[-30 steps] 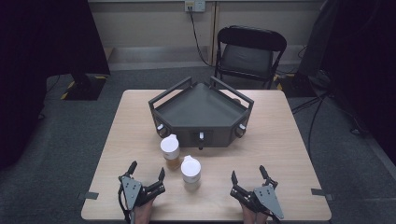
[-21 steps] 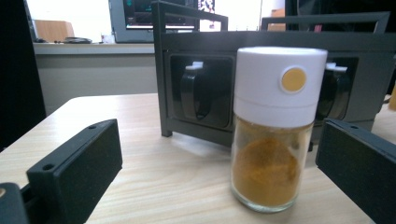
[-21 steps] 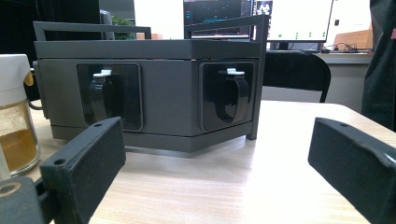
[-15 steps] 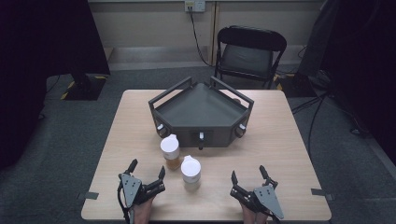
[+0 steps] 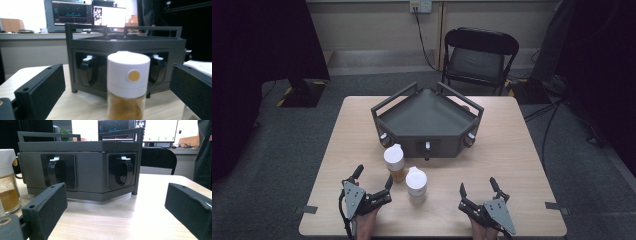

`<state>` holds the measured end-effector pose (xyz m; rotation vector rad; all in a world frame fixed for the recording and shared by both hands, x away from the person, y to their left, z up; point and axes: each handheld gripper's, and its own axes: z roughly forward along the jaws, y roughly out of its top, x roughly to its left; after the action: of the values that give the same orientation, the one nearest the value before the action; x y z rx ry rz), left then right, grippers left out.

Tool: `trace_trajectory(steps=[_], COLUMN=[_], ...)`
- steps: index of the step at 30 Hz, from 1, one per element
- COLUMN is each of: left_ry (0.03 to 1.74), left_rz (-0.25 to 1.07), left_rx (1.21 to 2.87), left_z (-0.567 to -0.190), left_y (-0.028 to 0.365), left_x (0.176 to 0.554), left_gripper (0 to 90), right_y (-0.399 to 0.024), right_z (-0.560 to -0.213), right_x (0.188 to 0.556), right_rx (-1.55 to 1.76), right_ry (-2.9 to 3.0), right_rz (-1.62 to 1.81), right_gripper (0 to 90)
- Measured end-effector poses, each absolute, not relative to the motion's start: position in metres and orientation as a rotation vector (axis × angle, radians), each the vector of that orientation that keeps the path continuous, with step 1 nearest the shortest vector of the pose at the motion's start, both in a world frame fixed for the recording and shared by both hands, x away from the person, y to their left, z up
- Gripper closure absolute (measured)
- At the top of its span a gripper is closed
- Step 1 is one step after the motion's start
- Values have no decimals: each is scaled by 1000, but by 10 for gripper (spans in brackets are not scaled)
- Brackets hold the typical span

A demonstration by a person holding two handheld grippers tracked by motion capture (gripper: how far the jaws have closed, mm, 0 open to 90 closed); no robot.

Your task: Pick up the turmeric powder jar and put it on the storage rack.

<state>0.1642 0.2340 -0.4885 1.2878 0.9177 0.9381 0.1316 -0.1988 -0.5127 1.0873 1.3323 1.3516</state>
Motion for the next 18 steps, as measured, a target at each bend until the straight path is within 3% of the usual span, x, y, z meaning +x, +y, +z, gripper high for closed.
trace_trajectory(steps=[18], left_ry=[857], left_rz=[879], left_rx=[1323], left_z=[-468], left_y=[232], left_x=[197], left_gripper=[57], right_y=[-199], right_z=[-513], right_x=[132], right_rx=[1088], right_ry=[1332], right_rz=[1351], right_gripper=[28])
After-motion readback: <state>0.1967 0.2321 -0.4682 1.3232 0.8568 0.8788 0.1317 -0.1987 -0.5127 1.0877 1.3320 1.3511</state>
